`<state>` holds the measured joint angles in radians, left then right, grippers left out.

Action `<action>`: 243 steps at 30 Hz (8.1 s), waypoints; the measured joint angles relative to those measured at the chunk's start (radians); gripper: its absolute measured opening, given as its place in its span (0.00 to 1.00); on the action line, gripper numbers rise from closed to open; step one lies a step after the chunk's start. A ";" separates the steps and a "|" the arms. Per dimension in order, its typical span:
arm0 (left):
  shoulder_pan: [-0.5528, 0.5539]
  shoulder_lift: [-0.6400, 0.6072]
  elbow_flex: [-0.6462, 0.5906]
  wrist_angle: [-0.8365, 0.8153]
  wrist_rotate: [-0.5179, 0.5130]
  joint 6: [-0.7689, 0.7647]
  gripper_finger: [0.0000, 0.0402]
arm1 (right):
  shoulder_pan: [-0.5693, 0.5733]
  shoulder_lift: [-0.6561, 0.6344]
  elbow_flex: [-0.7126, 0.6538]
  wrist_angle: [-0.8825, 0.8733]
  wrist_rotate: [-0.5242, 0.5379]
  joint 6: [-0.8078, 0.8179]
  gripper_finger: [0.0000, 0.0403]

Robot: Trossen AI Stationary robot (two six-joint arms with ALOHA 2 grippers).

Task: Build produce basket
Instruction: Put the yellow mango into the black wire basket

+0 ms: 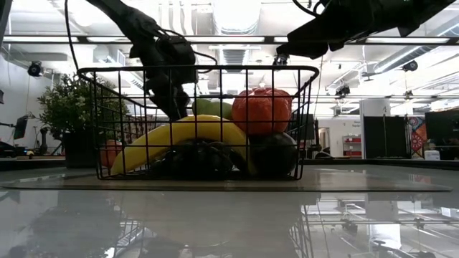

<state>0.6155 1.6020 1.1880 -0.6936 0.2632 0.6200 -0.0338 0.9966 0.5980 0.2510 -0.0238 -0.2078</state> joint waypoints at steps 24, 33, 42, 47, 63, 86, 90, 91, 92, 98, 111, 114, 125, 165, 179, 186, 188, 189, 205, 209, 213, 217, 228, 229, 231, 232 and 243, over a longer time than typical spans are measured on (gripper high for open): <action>0.050 -0.001 -0.102 -0.019 0.090 0.198 0.56 | -0.060 0.000 0.000 -0.014 0.000 0.015 0.91; 0.050 -0.001 -0.114 0.035 0.112 0.192 0.56 | -0.064 0.000 0.000 -0.014 0.000 0.018 0.91; 0.038 -0.001 -0.158 0.088 0.120 0.177 0.56 | -0.065 0.000 0.000 -0.014 -0.002 0.033 0.91; 0.023 -0.002 -0.164 0.097 0.129 0.176 0.56 | -0.065 0.000 -0.002 -0.014 -0.002 0.033 0.91; 0.018 0.016 -0.170 0.124 0.133 0.170 0.56 | -0.065 0.000 -0.006 -0.014 -0.001 0.051 0.91; 0.022 -0.058 -0.120 0.058 0.115 0.150 0.56 | -0.065 0.000 -0.011 -0.015 0.000 0.039 0.91; 0.036 -0.104 -0.127 0.062 0.071 0.208 0.56 | -0.065 0.000 -0.011 -0.020 0.000 0.033 0.91; 0.038 -0.104 -0.133 0.058 0.070 0.227 0.56 | -0.065 0.000 -0.011 -0.024 0.000 0.033 0.91; 0.039 -0.103 -0.141 0.054 0.067 0.238 0.56 | -0.066 0.000 -0.011 -0.030 0.000 0.033 0.91; 0.036 -0.088 -0.175 0.067 -0.007 0.307 0.56 | -0.089 -0.026 -0.012 -0.070 0.000 0.092 0.91; 0.045 -0.107 -0.181 0.045 -0.034 0.453 0.56 | -0.170 -0.112 -0.012 -0.075 -0.001 0.185 0.91; 0.043 -0.107 -0.195 0.056 -0.015 0.464 0.56 | -0.170 -0.118 -0.012 -0.082 -0.003 0.180 0.91; 0.027 -0.109 -0.271 0.139 0.044 0.519 0.56 | -0.170 -0.118 -0.016 -0.082 -0.002 0.168 0.91; 0.024 -0.049 -0.329 0.306 0.133 0.472 0.56 | -0.170 -0.117 -0.017 -0.075 0.000 0.235 0.91; 0.024 -0.020 -0.329 0.340 0.136 0.460 0.53 | -0.170 -0.116 -0.017 -0.080 0.000 0.237 0.91; 0.024 -0.020 -0.329 0.345 0.136 0.460 0.37 | -0.170 -0.116 -0.017 -0.081 0.000 0.242 0.91; 0.024 -0.020 -0.329 0.345 0.135 0.460 0.32 | -0.170 -0.116 -0.017 -0.081 0.000 0.242 0.91; 0.024 -0.020 -0.329 0.345 0.135 0.460 0.30 | -0.170 -0.116 -0.017 -0.081 0.000 0.242 0.91; 0.024 -0.068 -0.290 0.389 -0.067 0.461 0.25 | -0.170 -0.110 -0.017 -0.045 0.000 0.224 0.91; 0.025 -0.104 -0.280 0.449 -0.172 0.461 0.24 | -0.170 -0.087 -0.017 -0.020 0.001 0.203 0.91; 0.024 -0.156 -0.272 0.503 -0.251 0.461 0.24 | -0.170 -0.058 -0.017 0.002 0.001 0.171 0.91; 0.016 -0.223 -0.254 0.508 -0.299 0.451 0.24 | -0.173 -0.050 -0.017 0.013 0.001 0.138 0.91; -0.158 -0.399 -0.233 0.499 -0.310 0.407 0.24 | -0.176 -0.072 -0.017 0.016 -0.002 0.058 0.91; -0.187 -0.409 -0.234 0.498 -0.310 0.407 0.24 | -0.176 -0.072 -0.017 0.013 -0.003 0.058 0.91; -0.244 -0.426 -0.235 0.496 -0.309 0.407 0.24 | -0.176 -0.072 -0.017 0.001 -0.003 0.055 0.91; -0.271 -0.433 -0.236 0.494 -0.309 0.407 0.24 | -0.176 -0.072 -0.017 -0.007 -0.003 0.053 0.91; -0.509 -0.444 -0.236 0.419 -0.507 0.241 0.24 | -0.176 -0.072 -0.017 -0.076 -0.018 0.054 0.91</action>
<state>0.1070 1.1584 0.9516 -0.2743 -0.2438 0.8608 -0.2100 0.9241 0.5808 0.1747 -0.0415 -0.1535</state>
